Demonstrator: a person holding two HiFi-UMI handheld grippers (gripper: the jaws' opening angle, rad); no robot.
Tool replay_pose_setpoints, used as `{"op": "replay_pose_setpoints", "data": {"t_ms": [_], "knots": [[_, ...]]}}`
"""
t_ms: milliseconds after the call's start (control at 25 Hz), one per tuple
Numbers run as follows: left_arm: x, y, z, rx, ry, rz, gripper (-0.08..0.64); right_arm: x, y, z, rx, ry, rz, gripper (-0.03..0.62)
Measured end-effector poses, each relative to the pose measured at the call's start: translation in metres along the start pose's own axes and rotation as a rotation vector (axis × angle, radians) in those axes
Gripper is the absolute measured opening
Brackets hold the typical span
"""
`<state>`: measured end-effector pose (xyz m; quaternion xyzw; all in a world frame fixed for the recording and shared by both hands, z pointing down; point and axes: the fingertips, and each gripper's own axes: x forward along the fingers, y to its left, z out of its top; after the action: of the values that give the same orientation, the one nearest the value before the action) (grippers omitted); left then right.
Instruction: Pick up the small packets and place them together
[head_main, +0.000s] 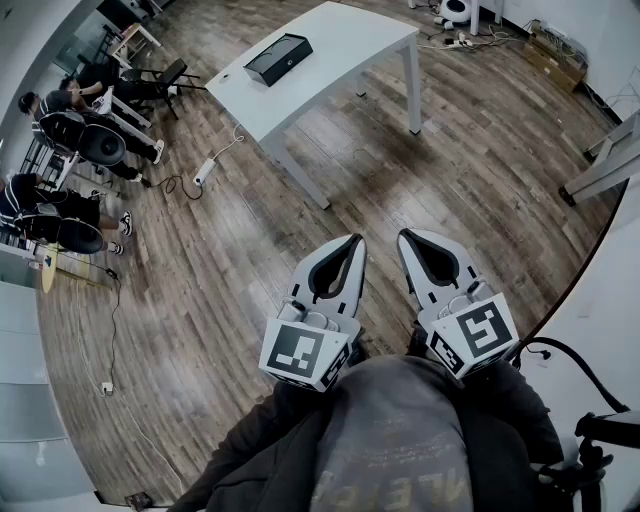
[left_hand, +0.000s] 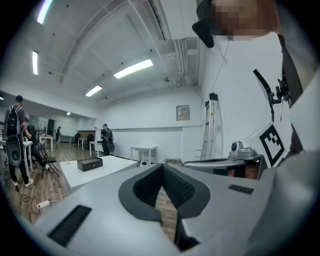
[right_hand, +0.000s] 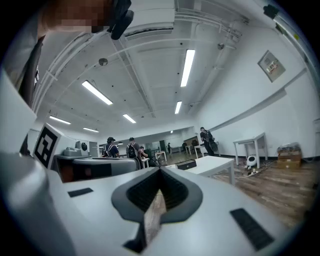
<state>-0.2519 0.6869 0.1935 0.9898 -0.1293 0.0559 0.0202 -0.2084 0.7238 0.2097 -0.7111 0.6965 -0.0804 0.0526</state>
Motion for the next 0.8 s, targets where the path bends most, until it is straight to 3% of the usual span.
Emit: {"op": "replay_pose_setpoints", "data": {"t_ms": [480, 800], "knots": [[0.039, -0.047, -0.025, -0.009, 0.067, -0.013, 0.003, -0.021, -0.042, -0.018, 0.058, 0.018, 0.041, 0.005], [0.061, -0.029, -0.045, -0.042, 0.11, -0.003, 0.003, 0.001, -0.059, -0.032, 0.155, 0.017, 0.08, 0.005]]}}
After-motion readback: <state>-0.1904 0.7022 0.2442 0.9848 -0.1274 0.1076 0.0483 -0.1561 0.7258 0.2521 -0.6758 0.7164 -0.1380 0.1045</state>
